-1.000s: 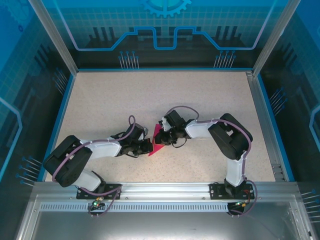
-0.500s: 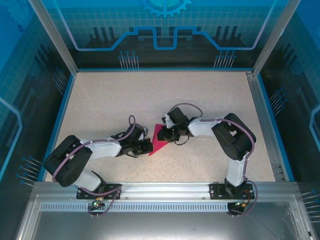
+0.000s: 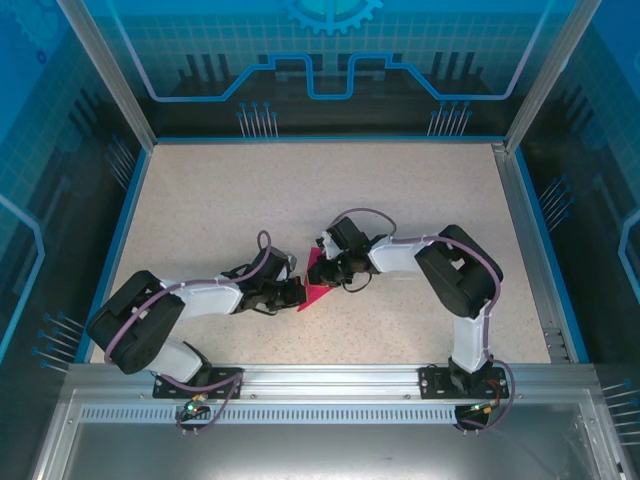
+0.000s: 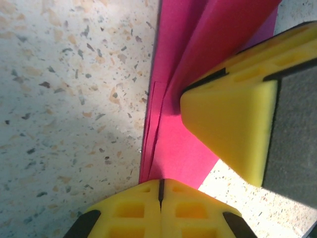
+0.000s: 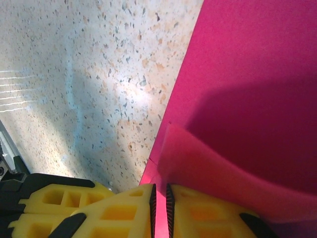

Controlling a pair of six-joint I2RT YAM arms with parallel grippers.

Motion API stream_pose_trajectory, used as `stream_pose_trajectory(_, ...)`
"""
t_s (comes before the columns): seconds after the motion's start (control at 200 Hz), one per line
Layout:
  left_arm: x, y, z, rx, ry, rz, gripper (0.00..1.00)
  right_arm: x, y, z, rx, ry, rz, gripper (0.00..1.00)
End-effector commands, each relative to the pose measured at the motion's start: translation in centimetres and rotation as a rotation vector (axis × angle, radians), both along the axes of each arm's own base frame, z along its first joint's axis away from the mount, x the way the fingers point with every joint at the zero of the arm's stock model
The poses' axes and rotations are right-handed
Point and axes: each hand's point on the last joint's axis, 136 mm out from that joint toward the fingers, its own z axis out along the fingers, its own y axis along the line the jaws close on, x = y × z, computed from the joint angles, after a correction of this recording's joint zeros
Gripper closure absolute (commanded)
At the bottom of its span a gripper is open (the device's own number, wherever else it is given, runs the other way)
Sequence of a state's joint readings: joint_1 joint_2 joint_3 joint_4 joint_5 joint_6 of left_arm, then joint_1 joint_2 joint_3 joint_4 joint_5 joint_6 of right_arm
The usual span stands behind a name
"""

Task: Fold a paper plane with a square sheet of paper (pick it up from the middle)
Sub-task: Fourth fold the wing at the center of the table.

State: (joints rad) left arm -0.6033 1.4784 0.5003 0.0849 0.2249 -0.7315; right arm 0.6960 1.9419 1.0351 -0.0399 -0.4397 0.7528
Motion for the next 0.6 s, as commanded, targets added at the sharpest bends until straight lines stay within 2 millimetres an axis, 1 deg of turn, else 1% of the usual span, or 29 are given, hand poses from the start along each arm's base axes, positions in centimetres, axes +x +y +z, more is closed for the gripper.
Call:
stream_pose_trajectory(0.0,-4.8,5.1,-5.3,0.237,0.179,0.027,0.97,3.5,-2.8,-1.7,-0.080,-0.041,-0.070,0.83)
stream_pose_trajectory(0.155,-5.0,5.3,-5.4,0.243,0.181,0.027,0.98,5.5,-4.1,-1.7,-0.065,-0.040,-0.093,0.83)
stream_pose_trajectory(0.37,-5.2,5.5,-5.6,0.250,0.187,0.026,0.98,7.4,-5.1,-2.5,-0.037,-0.029,-0.095,0.82)
stream_pose_trajectory(0.51,-5.2,5.5,-5.6,0.248,0.186,0.024,0.98,8.7,-5.5,-2.2,-0.011,-0.035,-0.094,0.81)
stream_pose_trajectory(0.595,-5.2,5.4,-5.6,0.247,0.186,0.025,0.98,9.4,-5.7,-1.7,0.007,-0.041,-0.100,0.81)
